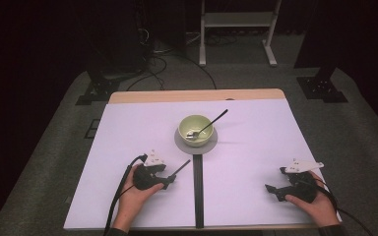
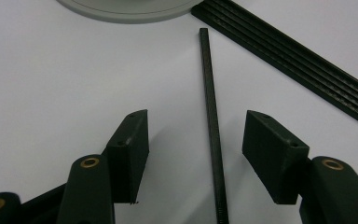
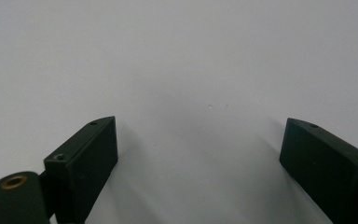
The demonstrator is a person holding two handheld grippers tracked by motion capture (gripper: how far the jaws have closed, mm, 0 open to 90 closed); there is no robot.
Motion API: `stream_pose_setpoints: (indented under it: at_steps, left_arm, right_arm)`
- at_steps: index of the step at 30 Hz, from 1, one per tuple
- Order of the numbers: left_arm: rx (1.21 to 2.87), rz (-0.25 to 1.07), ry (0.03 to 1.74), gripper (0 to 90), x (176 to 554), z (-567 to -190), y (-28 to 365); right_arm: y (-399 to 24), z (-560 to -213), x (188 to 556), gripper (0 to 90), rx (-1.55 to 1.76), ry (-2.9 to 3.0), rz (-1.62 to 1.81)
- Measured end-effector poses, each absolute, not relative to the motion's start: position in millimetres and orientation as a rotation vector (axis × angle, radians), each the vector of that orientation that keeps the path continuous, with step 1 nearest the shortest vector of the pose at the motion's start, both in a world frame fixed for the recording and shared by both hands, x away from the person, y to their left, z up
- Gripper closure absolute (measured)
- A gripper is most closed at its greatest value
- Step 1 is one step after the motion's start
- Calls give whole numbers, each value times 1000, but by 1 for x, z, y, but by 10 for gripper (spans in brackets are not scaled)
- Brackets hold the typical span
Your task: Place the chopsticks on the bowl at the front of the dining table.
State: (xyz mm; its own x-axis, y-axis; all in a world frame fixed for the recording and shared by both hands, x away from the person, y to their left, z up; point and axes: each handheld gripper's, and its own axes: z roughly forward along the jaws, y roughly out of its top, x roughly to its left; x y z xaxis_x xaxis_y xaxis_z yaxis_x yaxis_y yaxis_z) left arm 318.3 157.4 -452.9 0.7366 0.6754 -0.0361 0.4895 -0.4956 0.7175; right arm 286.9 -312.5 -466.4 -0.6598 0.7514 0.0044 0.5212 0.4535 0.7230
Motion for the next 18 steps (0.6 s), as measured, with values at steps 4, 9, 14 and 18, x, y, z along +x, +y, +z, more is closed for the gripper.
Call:
stream_pose_setpoints:
  at_steps: [4,9,14,18]
  left_arm:
    - [2201,336,892,444,316,-453,156]
    - [2206,385,901,447,313,-454,152]
    - [2203,390,920,422,311,-454,149]
    - [2204,384,915,422,311,-454,150]
  right_arm:
    - [-312,-466,287,99,1085,2392,1025]
    - [-312,-466,287,99,1085,2392,1025]
    - [-312,-466,287,99,1084,2391,1024]
    - [-312,-466,287,99,1084,2392,1025]
